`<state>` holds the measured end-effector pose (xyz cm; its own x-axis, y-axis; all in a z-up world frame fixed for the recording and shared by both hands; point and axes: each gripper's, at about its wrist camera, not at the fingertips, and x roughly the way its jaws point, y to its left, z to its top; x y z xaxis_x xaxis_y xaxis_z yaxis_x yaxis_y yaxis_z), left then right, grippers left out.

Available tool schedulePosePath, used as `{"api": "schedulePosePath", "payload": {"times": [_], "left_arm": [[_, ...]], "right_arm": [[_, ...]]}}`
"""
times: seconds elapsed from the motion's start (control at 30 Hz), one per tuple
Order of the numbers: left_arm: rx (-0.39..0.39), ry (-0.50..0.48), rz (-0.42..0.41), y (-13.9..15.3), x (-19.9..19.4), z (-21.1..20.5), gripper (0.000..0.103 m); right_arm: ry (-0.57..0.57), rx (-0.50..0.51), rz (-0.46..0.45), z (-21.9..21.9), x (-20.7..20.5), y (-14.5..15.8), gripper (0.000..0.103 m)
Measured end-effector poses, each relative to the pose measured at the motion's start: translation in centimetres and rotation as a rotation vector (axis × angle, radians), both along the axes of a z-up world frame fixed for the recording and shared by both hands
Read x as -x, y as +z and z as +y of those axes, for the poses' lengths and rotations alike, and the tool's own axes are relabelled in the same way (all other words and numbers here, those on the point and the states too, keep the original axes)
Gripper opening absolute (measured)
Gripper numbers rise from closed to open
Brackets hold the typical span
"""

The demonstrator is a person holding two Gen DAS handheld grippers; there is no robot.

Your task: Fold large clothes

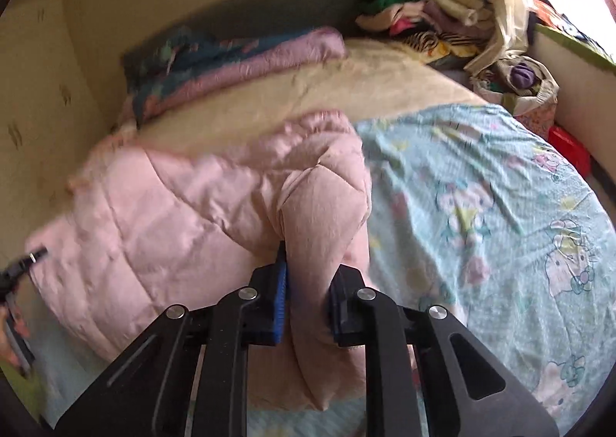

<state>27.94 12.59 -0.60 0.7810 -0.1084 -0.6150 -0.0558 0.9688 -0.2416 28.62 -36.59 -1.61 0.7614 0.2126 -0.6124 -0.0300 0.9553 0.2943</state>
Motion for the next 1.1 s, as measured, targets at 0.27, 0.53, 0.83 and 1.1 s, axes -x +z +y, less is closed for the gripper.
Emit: {"api": "schedulePosePath", "payload": {"times": [0.27, 0.53, 0.83, 1.1], "left_arm": [[-0.103, 0.059, 0.069, -1.2, -5.8, -1.1, 0.018], [-0.115, 0.083, 0.156, -4.8, -7.9, -0.4, 0.018], [-0.128, 0.103, 0.170, -5.0, -8.2, -1.0, 0.019], [-0.167, 0.122, 0.160, -3.4, -6.7, -1.5, 0.050]], "right_arm": [[-0.108, -0.044, 0.112, -0.8, -5.1, -2.5, 0.016], [-0.120, -0.010, 0.180, 0.1, -7.2, -5.2, 0.016], [-0.120, 0.035, 0.217, 0.7, -7.6, -6.2, 0.021], [-0.132, -0.017, 0.175, -0.3, -4.7, -3.5, 0.078]]}}
